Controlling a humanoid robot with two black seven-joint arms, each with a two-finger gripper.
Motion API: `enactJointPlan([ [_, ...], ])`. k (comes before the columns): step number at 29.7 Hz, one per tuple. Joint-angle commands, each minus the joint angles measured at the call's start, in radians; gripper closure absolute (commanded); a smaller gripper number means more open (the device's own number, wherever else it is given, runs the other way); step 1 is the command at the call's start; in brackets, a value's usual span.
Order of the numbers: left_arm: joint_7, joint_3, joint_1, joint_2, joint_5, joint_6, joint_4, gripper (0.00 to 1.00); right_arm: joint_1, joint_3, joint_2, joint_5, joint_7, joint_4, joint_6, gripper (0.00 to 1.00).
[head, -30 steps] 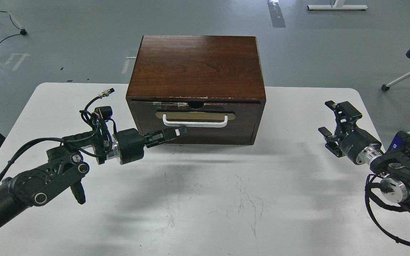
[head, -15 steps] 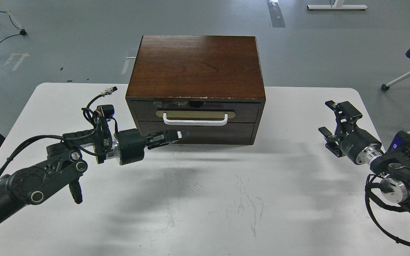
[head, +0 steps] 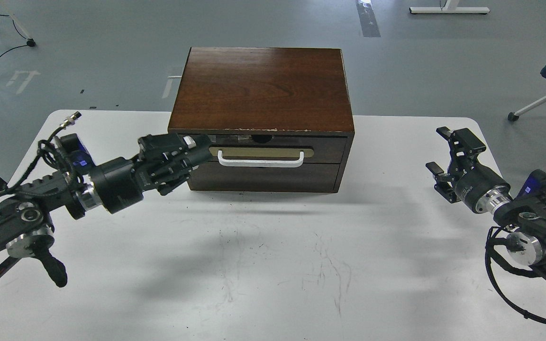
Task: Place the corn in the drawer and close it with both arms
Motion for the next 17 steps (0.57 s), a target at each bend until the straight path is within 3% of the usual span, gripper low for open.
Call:
enactJointPlan([
  [1, 0.000, 0.000, 0.050, 0.028, -0.148, 0.007, 0.080, 0.00, 0.000, 0.006, 0.019, 0.001, 0.000, -0.002, 0.000, 0.00],
  [4, 0.000, 0.003, 0.086, 0.021, -0.224, 0.000, 0.140, 0.00, -0.001, 0.047, 0.049, 0.001, 0.000, -0.003, -0.002, 0.00],
  [17, 0.000, 0.006, 0.119, -0.011, -0.380, 0.000, 0.148, 0.00, -0.017, 0.128, 0.134, 0.003, 0.000, 0.004, 0.000, 0.00],
])
